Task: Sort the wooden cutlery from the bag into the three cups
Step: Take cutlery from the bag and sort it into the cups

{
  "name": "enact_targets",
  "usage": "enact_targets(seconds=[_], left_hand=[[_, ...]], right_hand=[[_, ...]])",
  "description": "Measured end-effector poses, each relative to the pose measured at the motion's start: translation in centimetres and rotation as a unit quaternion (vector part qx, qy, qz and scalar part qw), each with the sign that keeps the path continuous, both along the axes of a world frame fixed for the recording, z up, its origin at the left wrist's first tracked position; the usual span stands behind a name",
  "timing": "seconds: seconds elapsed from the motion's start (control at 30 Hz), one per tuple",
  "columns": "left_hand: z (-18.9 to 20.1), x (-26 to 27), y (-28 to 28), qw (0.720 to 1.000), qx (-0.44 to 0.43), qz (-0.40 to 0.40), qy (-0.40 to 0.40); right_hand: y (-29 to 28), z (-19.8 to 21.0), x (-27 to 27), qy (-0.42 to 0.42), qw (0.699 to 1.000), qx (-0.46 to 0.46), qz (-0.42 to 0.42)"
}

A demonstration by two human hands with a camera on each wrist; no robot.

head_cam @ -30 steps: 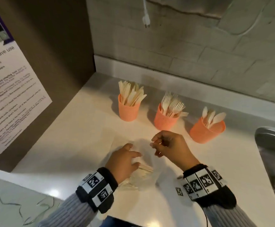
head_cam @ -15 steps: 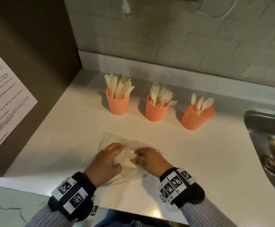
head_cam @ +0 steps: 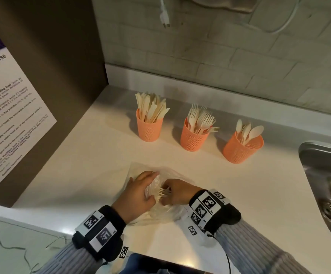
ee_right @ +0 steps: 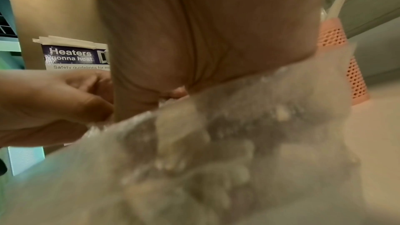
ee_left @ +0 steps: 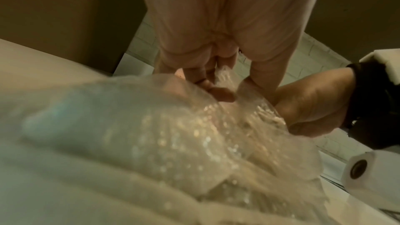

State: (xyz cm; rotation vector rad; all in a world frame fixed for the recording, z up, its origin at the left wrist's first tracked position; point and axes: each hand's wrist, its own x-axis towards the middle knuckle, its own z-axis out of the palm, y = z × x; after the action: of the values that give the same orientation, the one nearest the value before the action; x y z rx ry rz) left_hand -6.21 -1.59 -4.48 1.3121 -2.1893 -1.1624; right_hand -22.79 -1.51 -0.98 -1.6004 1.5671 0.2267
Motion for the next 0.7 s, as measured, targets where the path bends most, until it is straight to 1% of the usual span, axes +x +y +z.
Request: enact_targets(seconds=[0.1,0.27,0.43,0.57,0.7], left_hand=[[0.2,-0.2,-0.2,1.0,-0.001,-0.002,0.011],[0.4,-0.4,-0.4,0.998,0.017,-0.013,0.052],[0.6,-0.4,-0.7,0.998,0.015,-0.024,0.052],[0.9,-0.7,-1.0,0.998,-0.006,-0.024,0.05],[1.6,-1.0,-1.3,0.998,-0.039,-0.03,0.035]], right_hand=[[-0.5,0.8,0.0,-0.008,1.0,0.004,0.003],[-1.1,1.1,0.2,-0.017,0.998,0.047,0.023],[-2.3,1.5,0.1,-0.001,0.994,0.096,0.044],[-2.7,1.9,0.3,0.032,0.993,0.087,0.076],[-3.1,2.8,-0.6,0.02,0.994,0.077,0.08]])
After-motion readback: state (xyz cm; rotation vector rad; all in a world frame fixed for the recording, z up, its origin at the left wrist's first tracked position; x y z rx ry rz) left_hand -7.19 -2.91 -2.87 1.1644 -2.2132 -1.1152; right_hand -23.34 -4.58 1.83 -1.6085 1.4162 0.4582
